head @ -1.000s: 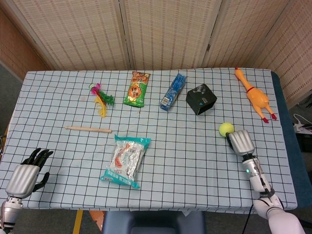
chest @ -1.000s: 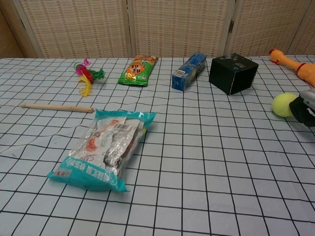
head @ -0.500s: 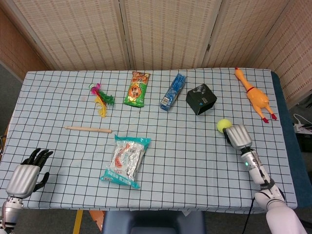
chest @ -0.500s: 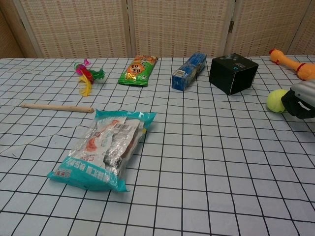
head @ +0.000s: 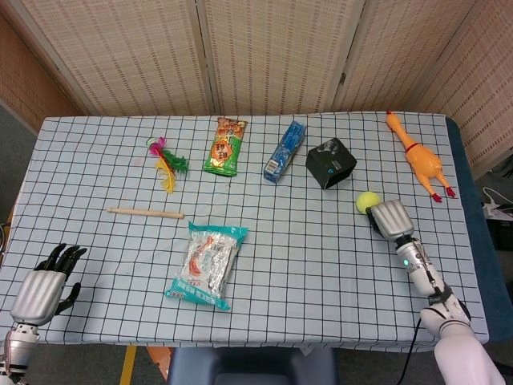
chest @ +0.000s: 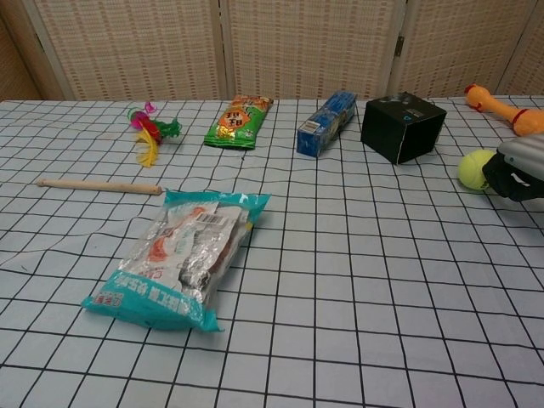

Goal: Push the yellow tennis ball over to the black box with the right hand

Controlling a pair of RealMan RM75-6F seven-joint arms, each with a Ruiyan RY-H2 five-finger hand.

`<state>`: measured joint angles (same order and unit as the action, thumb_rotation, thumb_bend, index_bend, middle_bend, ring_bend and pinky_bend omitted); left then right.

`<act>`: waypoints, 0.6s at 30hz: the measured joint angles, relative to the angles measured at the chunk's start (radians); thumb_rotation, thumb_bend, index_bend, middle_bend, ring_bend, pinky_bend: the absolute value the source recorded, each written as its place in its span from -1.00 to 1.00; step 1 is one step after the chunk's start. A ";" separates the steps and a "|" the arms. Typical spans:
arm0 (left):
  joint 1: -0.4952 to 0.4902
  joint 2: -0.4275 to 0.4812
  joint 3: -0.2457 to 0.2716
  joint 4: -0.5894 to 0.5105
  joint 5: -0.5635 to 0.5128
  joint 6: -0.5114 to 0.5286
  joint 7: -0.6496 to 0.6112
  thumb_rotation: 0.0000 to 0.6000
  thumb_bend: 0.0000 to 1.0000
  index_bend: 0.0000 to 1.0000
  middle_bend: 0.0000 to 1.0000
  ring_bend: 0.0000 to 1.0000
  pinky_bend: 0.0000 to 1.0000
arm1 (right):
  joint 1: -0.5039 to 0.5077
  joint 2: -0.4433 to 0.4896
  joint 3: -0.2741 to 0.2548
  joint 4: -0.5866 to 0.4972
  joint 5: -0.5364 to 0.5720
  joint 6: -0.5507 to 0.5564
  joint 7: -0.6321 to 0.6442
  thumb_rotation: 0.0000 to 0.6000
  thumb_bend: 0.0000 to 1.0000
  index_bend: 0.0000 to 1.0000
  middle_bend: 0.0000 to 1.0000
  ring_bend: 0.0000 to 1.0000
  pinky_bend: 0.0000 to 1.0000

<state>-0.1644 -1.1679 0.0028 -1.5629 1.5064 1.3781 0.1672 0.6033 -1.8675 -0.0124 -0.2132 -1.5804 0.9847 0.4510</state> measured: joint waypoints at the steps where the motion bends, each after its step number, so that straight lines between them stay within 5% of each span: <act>1: 0.000 0.000 0.000 0.000 0.000 0.000 0.000 1.00 -0.05 -0.70 -0.75 -0.89 -0.32 | 0.001 -0.001 -0.002 0.005 -0.001 -0.005 0.006 1.00 0.84 0.89 0.66 0.57 0.63; 18: -0.007 -0.009 -0.004 0.001 -0.025 -0.023 0.034 1.00 -0.05 -0.70 -0.75 -0.89 -0.32 | 0.060 -0.010 -0.013 0.050 -0.005 -0.099 0.063 1.00 0.84 0.90 0.66 0.58 0.63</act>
<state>-0.1712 -1.1767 -0.0015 -1.5617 1.4811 1.3548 0.2013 0.6635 -1.8775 -0.0252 -0.1634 -1.5857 0.8857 0.5139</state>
